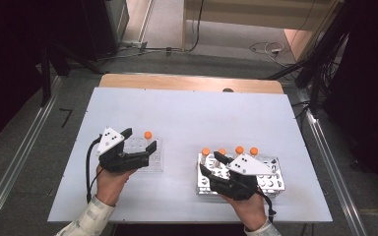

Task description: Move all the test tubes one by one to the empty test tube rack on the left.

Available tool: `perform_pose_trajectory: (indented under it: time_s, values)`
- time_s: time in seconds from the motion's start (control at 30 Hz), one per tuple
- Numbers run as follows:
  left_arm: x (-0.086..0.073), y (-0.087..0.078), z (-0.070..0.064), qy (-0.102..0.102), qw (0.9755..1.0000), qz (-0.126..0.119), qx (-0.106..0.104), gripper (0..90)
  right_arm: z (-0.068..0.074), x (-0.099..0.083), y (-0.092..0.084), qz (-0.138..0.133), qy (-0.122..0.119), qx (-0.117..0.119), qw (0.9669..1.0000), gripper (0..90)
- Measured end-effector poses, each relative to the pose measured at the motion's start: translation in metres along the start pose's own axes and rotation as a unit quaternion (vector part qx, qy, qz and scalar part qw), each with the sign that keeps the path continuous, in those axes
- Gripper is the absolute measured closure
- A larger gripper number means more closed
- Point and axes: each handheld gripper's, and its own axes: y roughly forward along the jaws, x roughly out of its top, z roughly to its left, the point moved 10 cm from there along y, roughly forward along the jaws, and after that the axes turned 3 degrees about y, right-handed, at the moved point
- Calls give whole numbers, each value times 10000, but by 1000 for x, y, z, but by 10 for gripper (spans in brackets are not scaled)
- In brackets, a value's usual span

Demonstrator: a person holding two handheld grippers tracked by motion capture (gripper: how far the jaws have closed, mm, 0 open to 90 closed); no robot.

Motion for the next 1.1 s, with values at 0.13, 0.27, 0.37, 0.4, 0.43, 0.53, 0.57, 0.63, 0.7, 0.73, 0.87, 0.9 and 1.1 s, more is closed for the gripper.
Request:
perform_pose_trajectory:
  time_s: [0.13, 0.27, 0.37, 0.4, 0.43, 0.53, 0.57, 0.63, 0.7, 0.73, 0.87, 0.9, 1.1]
  values:
    - [0, 0, 0, -9, 10000, 1, -8, 66, -10, 2, -7, -54, 73, -91, 9999, 394]
    - [0, 0, 0, -11, 10000, 1, -1, 67, -20, 4, -13, -114, 97, -214, 9997, 394]
    - [0, -1, 1, -18, 10000, 18, 11, 70, -31, 4, -19, -157, 141, -366, 9991, 395]
    - [0, -1, 1, -16, 10000, 23, 11, 70, -35, 4, -21, -168, 173, -399, 9989, 395]
    - [0, -1, 1, -24, 10000, 14, 10, 70, -39, 4, -23, -172, 206, -447, 9986, 395]
    - [0, -1, 2, -32, 10000, 14, 22, 70, -50, 4, -30, -238, 254, -583, 9977, 395]
    - [0, -1, 2, -36, 10000, 17, 20, 71, -54, 4, -32, -250, 266, -638, 9973, 395]
    - [-1, -1, 2, -26, 10000, 26, 30, 70, -62, 3, -37, -273, 305, -740, 9964, 395]
    - [-1, -1, 3, -45, 10000, 24, 33, 70, -70, 1, -41, -279, 348, -843, 9954, 395]
    - [-1, -1, 3, -45, 10000, 23, 32, 70, -74, 0, -42, -284, 372, -894, 9949, 395]
    - [-1, -1, 3, -49, 10000, 13, 41, 71, -89, -6, -48, -292, 455, -1091, 9926, 394]
    - [-1, -1, 3, -50, 10000, 12, 42, 72, -93, -7, -50, -301, 485, -1138, 9919, 394]
    - [-1, 0, 3, -46, 10000, 15, 43, 73, -108, -18, -51, -242, 553, -1353, 9890, 394]
